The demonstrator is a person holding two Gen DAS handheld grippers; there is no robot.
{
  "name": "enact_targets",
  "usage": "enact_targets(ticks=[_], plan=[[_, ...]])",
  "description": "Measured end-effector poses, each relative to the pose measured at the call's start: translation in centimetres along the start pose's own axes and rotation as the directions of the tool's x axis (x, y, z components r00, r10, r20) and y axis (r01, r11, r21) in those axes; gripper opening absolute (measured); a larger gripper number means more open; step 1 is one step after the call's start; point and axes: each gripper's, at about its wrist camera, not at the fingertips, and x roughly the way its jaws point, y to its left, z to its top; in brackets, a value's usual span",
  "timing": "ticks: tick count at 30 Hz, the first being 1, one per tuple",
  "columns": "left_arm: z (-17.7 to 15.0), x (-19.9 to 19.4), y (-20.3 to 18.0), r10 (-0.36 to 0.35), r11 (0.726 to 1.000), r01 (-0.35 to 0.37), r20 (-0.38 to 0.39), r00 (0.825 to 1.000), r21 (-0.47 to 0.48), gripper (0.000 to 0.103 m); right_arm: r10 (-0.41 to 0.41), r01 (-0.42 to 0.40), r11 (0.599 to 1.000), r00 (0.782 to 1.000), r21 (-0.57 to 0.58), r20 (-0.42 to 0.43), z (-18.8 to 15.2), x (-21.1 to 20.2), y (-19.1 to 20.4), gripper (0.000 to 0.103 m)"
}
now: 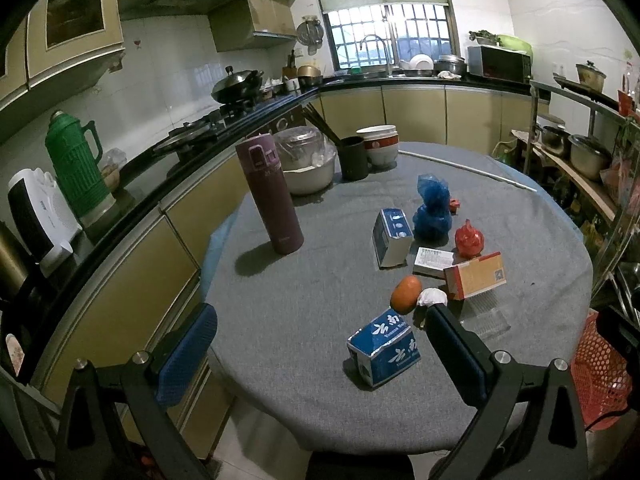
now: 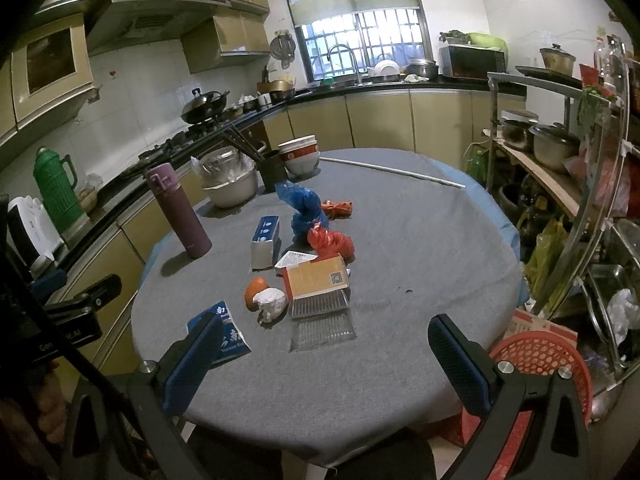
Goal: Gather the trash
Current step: 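Move both tools toward the items on the table, then grasp the blue milk carton with the left tool while the right grasps the yellow box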
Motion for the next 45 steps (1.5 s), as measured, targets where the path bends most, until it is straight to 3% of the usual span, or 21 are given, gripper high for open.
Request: enact_targets(ticks=[3, 7, 13, 19, 27, 31, 38, 40, 41, 43, 45], plan=[[-0.1, 0.3, 0.0, -0.003, 1.000, 0.003, -0.004, 1.000, -0.001, 0.103, 0.005, -0.005, 1.000, 1.000, -0.001, 0.023, -0.2, 0.3, 0.2, 0.103], [-0.4, 1.2, 0.2, -0.015, 1.000, 0.015, -0.024, 1.000, -0.006, 0.103, -0.004, 0.004, 1.000, 1.000, -0.003, -0.013, 0.1, 1.0, 0.2, 0.103], [-2.1, 5.7, 1.4, -0.102, 0.993, 0.091, -0.162, 0.982, -0.076, 0.103, 0.001, -0.001, 1.000, 0.998, -0.003, -0.065, 1.1, 4.7, 0.0, 0.103], [-4.3, 10.3, 2.3, -0.183, 0.979, 0.149, -0.277, 0.943, -0.139, 0.103, 0.037, -0.042, 0.999, 0.989, -0.028, -0.144, 1.7, 11.2, 0.6, 0.103], [-5.0, 13.4, 0.9, -0.358, 0.932, 0.317, -0.314, 0.879, -0.175, 0.103, 0.063, -0.055, 0.998, 0.968, 0.041, -0.241, 2.3, 19.1, 1.3, 0.103], [-5.0, 15.1, 0.0, -0.438, 0.899, 0.406, -0.304, 0.846, -0.167, 0.103, 0.002, -0.003, 1.000, 0.964, -0.002, -0.267, 2.6, 21.5, 1.5, 0.103], [-5.0, 18.3, -0.3, -0.492, 0.870, 0.461, -0.315, 0.811, -0.174, 0.102, -0.064, 0.061, 0.998, 0.945, -0.018, -0.321, 2.7, 24.2, 2.0, 0.103], [-5.2, 19.0, -0.4, -0.501, 0.865, 0.469, -0.323, 0.803, -0.176, 0.093, -0.034, 0.044, 0.999, 0.948, 0.024, -0.316, 2.7, 24.4, 1.5, 0.101], [-5.3, 19.2, -0.5, -0.503, 0.864, 0.471, -0.328, 0.799, -0.179, 0.081, -0.023, 0.037, 0.999, 0.947, 0.036, -0.321, 2.6, 24.4, 1.3, 0.090], [-5.6, 19.7, -0.5, -0.542, 0.840, 0.504, -0.337, 0.770, -0.200, 0.070, -0.006, 0.026, 0.998, 0.946, 0.058, -0.324, 2.6, 24.4, 0.9, 0.090], [-5.6, 19.6, -0.5, -0.560, 0.828, 0.518, -0.328, 0.760, -0.214, 0.066, 0.006, 0.017, 0.997, 0.949, 0.072, -0.315, 2.5, 24.2, 0.7, 0.089]])
